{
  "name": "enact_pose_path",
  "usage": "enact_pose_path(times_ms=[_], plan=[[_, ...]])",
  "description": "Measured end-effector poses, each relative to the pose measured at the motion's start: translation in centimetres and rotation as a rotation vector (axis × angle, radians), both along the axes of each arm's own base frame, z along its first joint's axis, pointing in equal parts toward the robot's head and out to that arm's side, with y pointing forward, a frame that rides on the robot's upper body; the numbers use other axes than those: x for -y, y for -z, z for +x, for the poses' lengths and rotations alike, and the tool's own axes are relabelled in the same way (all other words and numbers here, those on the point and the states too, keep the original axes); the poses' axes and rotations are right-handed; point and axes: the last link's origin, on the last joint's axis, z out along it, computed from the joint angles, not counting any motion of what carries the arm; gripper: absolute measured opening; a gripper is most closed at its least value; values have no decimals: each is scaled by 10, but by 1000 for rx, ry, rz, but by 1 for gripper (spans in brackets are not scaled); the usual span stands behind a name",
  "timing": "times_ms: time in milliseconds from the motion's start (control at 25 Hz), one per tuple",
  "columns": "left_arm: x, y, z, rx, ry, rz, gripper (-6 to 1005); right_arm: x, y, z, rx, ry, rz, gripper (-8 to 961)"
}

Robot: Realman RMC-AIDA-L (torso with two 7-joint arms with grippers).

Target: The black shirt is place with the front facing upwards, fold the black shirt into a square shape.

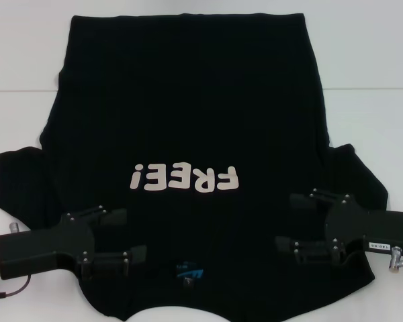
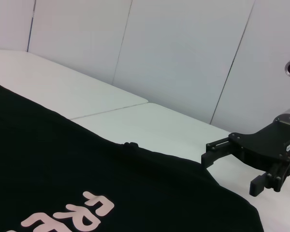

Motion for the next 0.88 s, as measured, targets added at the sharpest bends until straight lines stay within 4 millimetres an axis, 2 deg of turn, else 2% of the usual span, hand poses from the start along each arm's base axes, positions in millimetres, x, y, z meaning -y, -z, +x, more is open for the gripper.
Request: enact_pose_path(times_ms=[880], plan=[[-3,2,-4,-31,-13,9,916,0,1,-1,4,-7,-7,941]])
